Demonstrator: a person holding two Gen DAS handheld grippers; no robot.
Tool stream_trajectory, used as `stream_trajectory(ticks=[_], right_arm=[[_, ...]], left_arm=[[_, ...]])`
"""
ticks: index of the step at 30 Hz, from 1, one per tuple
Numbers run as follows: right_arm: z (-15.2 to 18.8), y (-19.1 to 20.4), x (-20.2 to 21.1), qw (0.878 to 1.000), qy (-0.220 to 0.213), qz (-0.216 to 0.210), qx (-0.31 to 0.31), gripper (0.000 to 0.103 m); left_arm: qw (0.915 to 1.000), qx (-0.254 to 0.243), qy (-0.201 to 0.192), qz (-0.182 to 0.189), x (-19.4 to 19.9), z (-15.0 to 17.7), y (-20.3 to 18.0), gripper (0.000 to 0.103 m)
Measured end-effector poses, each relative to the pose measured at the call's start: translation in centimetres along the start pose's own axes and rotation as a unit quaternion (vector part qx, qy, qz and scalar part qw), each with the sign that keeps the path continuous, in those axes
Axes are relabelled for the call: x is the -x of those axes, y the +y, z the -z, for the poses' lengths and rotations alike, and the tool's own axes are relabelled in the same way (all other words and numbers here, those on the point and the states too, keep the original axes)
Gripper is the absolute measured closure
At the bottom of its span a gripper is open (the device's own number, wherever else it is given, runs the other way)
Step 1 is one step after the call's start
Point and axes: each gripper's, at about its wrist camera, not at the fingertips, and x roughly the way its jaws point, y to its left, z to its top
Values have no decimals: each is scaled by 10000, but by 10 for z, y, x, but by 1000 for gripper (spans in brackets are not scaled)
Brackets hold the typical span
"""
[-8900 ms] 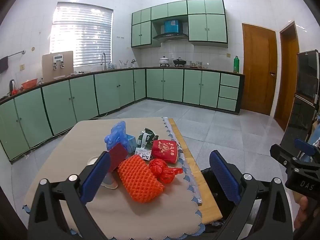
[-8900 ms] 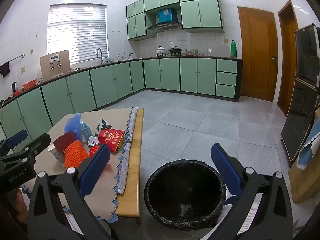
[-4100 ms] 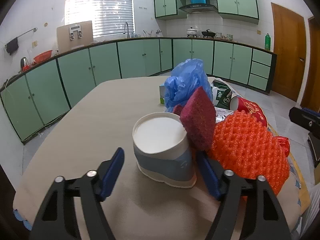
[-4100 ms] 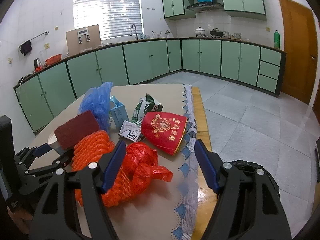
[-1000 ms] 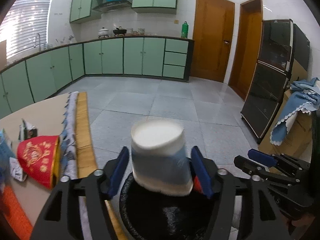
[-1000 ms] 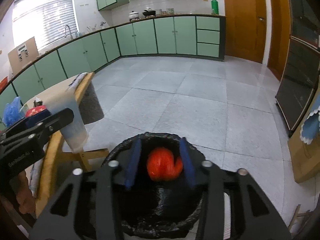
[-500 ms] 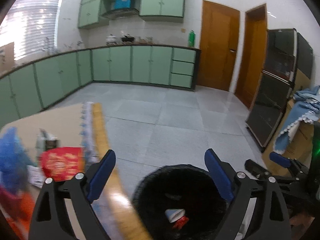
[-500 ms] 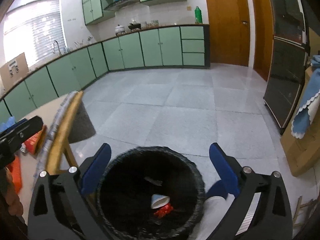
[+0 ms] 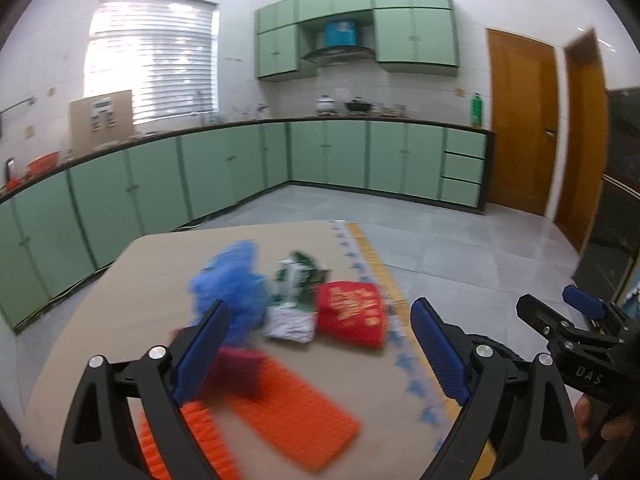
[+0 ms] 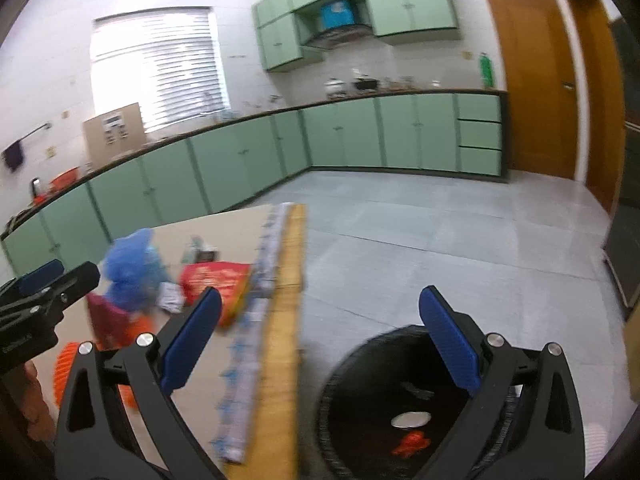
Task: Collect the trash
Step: 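Move both open grippers back over the orange foam nets, then grasp an orange foam net with the left gripper while the right gripper grasps another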
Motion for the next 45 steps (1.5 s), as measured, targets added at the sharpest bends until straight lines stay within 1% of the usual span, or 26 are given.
stream_trajectory(ticks=[5, 8, 12, 14, 18, 23, 35, 38, 39, 40, 41, 42, 45], right_arm=[[7, 45, -6, 9984, 105, -458, 309, 7], [15, 67, -11, 9964, 182, -708, 440, 7], [28, 91, -18, 9937, 293, -894, 614, 7], [35, 102, -23, 9920, 400, -971, 694, 7], [47, 116, -30, 9894, 557, -1040, 851, 7], [53, 126, -35, 9872, 667, -1073, 978, 7], [53, 125, -46, 9857, 817, -1058, 1030, 7], [54, 126, -49, 9848, 862, -1087, 1046, 11], [54, 127, -50, 9844, 884, -1100, 1049, 13], [54, 127, -51, 9839, 910, -1117, 1054, 14], [55, 127, -52, 9833, 941, -1139, 1059, 18], [55, 127, -53, 9826, 978, -1170, 1062, 20], [56, 129, -55, 9810, 1045, -1241, 1063, 22]], left_arm=[[9985, 268, 78, -467, 16, 16, 45, 13], [9968, 313, 179, -720, 18, 30, 64, 13], [9944, 355, 383, -921, 18, 52, 82, 13], [9936, 352, 479, -961, 16, 60, 84, 13], [9921, 483, 731, -894, 8, 73, 92, 13], [9911, 620, 892, -775, 2, 80, 97, 13], [9872, 788, 1276, -540, -10, 94, 103, 13], [9856, 817, 1394, -498, -14, 97, 103, 14], [9851, 835, 1428, -479, -15, 97, 103, 15], [9847, 848, 1456, -455, -16, 98, 104, 22], [9839, 874, 1511, -387, -17, 99, 104, 29], [9833, 902, 1548, -324, -19, 99, 104, 32], [9834, 911, 1543, -286, -18, 99, 104, 42]])
